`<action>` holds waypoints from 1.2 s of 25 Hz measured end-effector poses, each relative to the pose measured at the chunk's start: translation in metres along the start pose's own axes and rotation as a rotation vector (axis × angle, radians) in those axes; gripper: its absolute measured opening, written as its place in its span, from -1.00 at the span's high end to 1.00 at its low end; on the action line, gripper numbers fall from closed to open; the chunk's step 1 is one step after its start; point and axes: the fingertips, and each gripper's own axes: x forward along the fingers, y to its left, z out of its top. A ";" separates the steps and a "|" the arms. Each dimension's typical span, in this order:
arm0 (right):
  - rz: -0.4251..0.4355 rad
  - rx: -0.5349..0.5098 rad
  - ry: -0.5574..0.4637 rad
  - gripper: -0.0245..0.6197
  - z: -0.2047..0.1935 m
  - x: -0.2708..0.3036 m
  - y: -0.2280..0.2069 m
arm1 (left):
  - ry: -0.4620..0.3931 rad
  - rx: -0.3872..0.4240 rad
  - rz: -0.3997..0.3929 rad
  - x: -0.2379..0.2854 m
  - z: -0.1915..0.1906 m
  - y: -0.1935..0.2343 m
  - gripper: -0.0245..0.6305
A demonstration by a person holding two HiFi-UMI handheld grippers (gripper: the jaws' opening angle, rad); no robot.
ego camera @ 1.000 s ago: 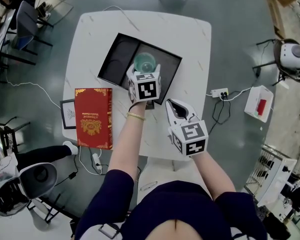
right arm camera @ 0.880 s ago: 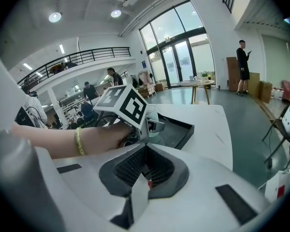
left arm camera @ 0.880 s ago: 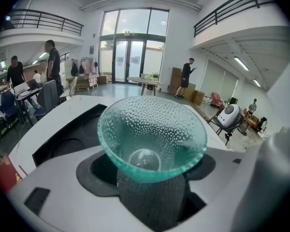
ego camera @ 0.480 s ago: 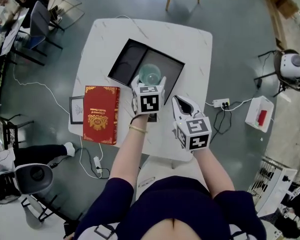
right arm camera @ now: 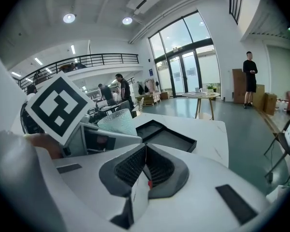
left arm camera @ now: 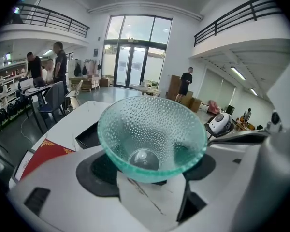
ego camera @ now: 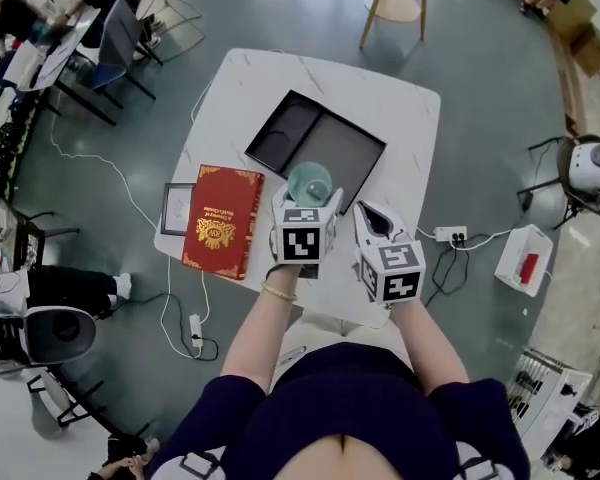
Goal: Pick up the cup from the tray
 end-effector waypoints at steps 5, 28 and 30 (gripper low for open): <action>0.018 -0.034 -0.020 0.90 0.005 -0.007 0.010 | -0.012 -0.019 0.005 -0.031 -0.010 -0.001 -0.19; 0.076 -0.106 -0.056 0.90 -0.011 -0.048 0.049 | -0.033 -0.046 0.023 -0.108 -0.056 -0.013 -0.19; 0.076 -0.111 -0.055 0.90 -0.011 -0.049 0.049 | -0.031 -0.042 0.022 -0.108 -0.057 -0.015 -0.19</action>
